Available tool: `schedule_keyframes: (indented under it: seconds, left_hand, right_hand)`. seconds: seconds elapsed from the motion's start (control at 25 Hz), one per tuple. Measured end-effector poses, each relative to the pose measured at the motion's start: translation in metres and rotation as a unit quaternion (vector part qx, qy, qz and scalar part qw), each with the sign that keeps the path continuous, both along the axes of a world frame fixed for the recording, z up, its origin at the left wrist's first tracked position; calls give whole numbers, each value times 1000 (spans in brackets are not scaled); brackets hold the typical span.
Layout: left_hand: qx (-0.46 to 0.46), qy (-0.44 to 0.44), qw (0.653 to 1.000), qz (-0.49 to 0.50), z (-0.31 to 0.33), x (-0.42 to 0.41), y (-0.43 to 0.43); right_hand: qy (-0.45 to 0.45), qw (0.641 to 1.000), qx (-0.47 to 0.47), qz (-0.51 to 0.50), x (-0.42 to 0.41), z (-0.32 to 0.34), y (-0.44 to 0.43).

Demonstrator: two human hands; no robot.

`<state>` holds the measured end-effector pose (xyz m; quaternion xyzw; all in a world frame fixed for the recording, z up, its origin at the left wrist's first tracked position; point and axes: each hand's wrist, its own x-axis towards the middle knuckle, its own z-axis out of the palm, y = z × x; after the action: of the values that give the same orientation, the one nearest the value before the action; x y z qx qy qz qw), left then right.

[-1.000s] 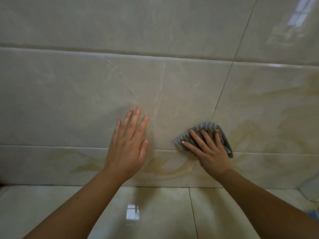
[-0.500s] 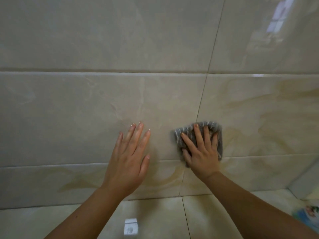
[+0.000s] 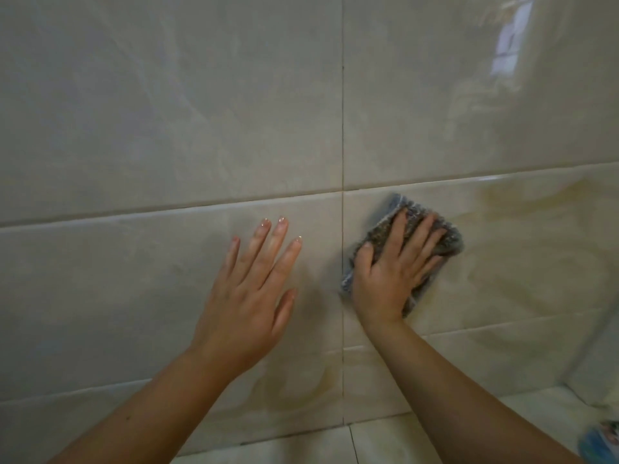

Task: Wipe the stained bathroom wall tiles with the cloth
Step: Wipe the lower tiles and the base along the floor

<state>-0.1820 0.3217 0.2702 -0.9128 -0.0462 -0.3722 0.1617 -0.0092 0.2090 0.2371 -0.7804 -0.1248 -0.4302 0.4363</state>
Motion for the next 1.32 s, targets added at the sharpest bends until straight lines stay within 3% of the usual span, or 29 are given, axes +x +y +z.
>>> schedule_keyframes:
  seconds: [0.16, 0.24, 0.4, 0.48, 0.64, 0.8, 0.92, 1.16, 1.32]
  left_hand:
    - [32, -4, 999, 2, 14, 10, -3]
    - [41, 0, 999, 8, 16, 16, -5]
    - [48, 3, 999, -2, 15, 35, -15]
    - [53, 0, 998, -15, 14, 44, -22]
    - [63, -9, 997, -33, 19, 57, -29]
    - [68, -21, 997, -41, 20, 68, -31]
    - [73, -17, 996, -47, 14, 73, -39]
    - [69, -26, 995, -63, 16, 91, -50]
    - [66, -28, 994, -77, 12, 100, -56]
  right_hand:
    - [-103, 980, -128, 110, -7, 39, 2]
    - [-118, 980, -125, 100, 20, 50, -22]
    - [-11, 1000, -11, -2, 42, 15, -40]
    - [19, 999, -26, -4, 23, -3, -29]
    - [-55, 992, -104, 44, 47, 43, -51]
    - [4, 1000, -7, -25, 78, 31, -76]
    - [63, 998, -2, -14, 59, -7, -66]
    - [30, 999, -18, 9, 98, 49, -104]
    - [133, 990, 37, -13, 90, 2, -110]
